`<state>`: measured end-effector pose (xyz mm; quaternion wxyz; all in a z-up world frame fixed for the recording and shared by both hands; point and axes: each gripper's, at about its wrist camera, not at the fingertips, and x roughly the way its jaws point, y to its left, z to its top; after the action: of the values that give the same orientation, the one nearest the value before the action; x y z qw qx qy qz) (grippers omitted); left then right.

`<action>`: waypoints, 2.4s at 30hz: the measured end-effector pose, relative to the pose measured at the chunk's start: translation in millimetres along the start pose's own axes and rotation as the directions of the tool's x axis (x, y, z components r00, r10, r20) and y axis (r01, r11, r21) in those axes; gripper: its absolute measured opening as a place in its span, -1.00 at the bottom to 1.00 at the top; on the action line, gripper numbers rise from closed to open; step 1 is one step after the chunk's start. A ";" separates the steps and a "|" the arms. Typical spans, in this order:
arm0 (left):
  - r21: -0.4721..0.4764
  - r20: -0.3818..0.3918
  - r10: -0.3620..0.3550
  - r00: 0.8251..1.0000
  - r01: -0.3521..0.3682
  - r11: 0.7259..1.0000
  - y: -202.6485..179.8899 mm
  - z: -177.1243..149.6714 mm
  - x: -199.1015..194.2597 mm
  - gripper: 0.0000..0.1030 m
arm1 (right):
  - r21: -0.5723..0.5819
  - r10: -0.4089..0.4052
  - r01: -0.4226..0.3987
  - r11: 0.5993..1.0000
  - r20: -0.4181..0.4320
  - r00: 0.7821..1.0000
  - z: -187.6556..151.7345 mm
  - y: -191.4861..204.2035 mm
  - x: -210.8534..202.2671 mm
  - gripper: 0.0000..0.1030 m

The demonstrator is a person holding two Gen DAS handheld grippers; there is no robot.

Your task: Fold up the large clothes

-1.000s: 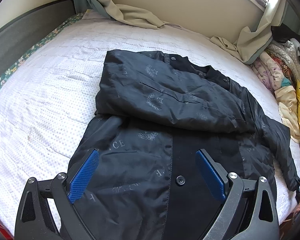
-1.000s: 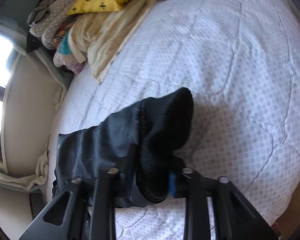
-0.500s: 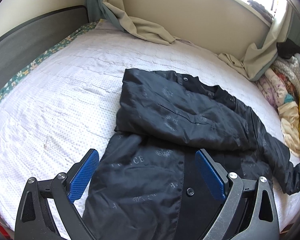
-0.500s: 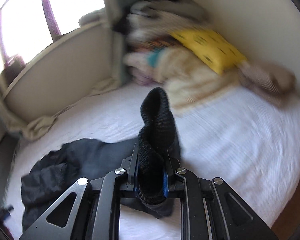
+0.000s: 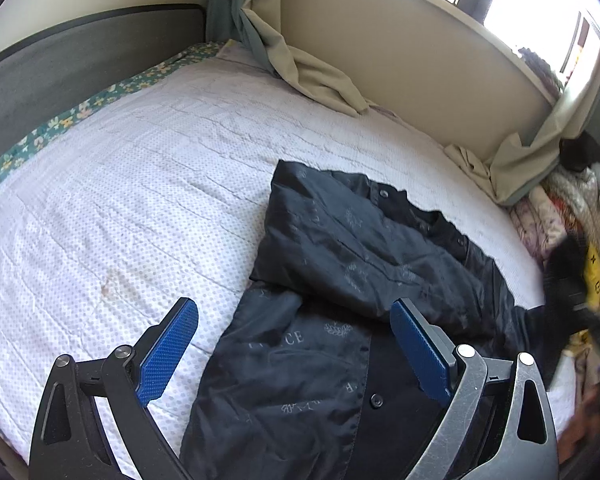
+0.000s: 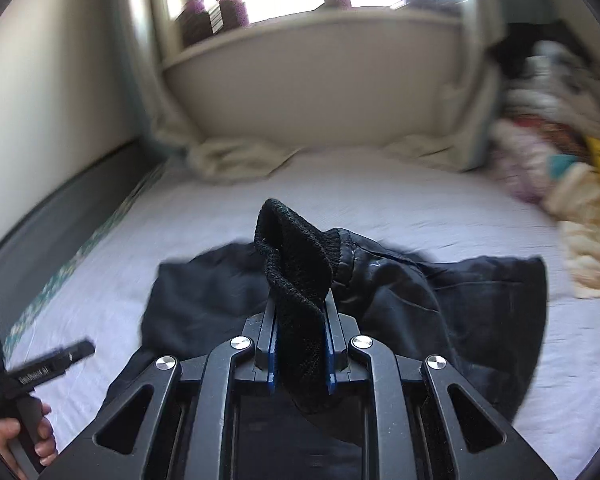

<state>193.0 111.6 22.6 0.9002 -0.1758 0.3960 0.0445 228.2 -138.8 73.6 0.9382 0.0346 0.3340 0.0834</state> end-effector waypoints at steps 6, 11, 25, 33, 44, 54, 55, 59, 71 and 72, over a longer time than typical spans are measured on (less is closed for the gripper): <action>-0.002 0.011 -0.001 1.000 0.001 1.000 3.8 5.4 -2.4 0.91 | -0.138 0.008 -0.032 0.990 -0.166 0.986 -41.0 71.3 82.2 -0.74; -0.007 -0.012 -0.012 1.000 0.012 1.000 7.0 5.3 3.2 0.91 | -0.143 0.013 -0.052 0.988 -0.265 0.964 -64.2 83.1 115.9 -0.67; 0.068 -0.096 -0.013 0.995 0.020 0.997 -18.3 -12.7 33.6 0.91 | 0.007 0.116 -0.116 0.993 -0.111 0.987 -18.2 -39.2 8.6 0.50; 0.111 -0.257 -0.065 0.964 0.096 0.989 -37.6 -38.6 76.7 0.59 | 0.298 0.133 -0.093 0.950 -0.118 0.984 -31.6 -147.9 -0.7 0.57; 0.119 -0.447 -0.125 0.886 0.198 0.973 -66.0 -29.5 132.5 -0.04 | 0.399 0.134 -0.113 0.910 -0.024 0.991 -16.6 -196.1 -28.9 0.57; 0.161 -0.353 -0.203 0.913 0.273 0.948 -74.4 -6.0 101.2 -0.81 | 0.413 0.090 -0.052 0.909 -0.073 0.993 -20.1 -199.1 -11.8 0.57; 0.183 -0.316 -0.176 0.932 0.242 0.953 -71.2 1.0 95.7 -0.81 | 0.411 0.085 -0.045 0.911 -0.080 0.993 -20.7 -198.5 -9.2 0.57; 0.163 -0.272 -0.128 0.954 0.176 0.971 -48.1 17.0 98.3 -0.81 | 0.390 0.070 -0.021 0.921 -0.111 0.991 -22.2 -194.7 3.8 0.57; 0.106 -0.334 -0.055 0.941 0.095 0.990 -38.8 8.1 143.3 -0.81 | 0.342 0.007 0.055 0.938 -0.178 0.984 -31.9 -199.6 21.6 0.56; 0.111 -0.338 -0.051 0.940 0.094 0.989 -38.3 6.7 143.0 -0.79 | 0.345 0.006 0.058 0.937 -0.182 0.983 -32.6 -201.9 22.0 0.56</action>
<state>303.7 69.8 -66.6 0.8301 -0.1383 0.5384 -0.0442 251.3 -333.1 10.2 0.8841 0.1885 0.4274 0.0133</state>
